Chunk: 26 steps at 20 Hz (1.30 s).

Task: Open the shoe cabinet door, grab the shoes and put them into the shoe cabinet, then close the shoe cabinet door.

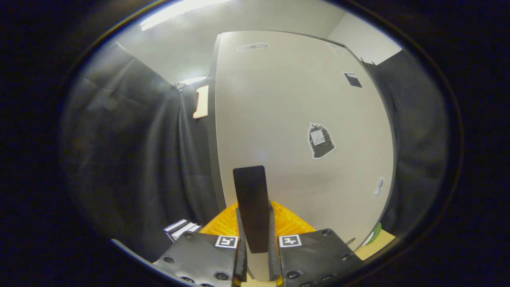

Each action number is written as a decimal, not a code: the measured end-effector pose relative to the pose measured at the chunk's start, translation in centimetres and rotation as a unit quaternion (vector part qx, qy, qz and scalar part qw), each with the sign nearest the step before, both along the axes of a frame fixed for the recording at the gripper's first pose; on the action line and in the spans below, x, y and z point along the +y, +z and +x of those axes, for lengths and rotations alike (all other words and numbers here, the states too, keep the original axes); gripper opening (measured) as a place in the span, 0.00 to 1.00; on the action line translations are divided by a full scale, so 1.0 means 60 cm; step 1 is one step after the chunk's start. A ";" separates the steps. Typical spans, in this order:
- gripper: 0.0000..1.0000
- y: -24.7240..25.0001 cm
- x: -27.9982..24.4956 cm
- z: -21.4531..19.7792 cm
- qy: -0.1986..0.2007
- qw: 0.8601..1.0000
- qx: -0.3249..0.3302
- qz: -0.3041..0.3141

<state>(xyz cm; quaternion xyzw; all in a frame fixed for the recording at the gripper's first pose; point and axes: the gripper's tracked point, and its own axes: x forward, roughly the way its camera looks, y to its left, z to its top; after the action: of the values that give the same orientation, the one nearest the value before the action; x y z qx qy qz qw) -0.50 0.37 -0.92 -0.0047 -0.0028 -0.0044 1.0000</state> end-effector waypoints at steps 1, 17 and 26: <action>0.23 0.001 -0.003 -0.009 -0.001 1.000 -0.003 -0.002; 0.20 0.031 -0.069 -0.168 0.067 0.998 -0.005 0.004; 0.20 0.058 -0.179 -0.267 0.082 0.997 -0.005 0.000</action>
<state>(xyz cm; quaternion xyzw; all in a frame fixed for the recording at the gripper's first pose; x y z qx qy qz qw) -16.54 -10.39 2.54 -0.0048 -0.0085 0.0773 0.9970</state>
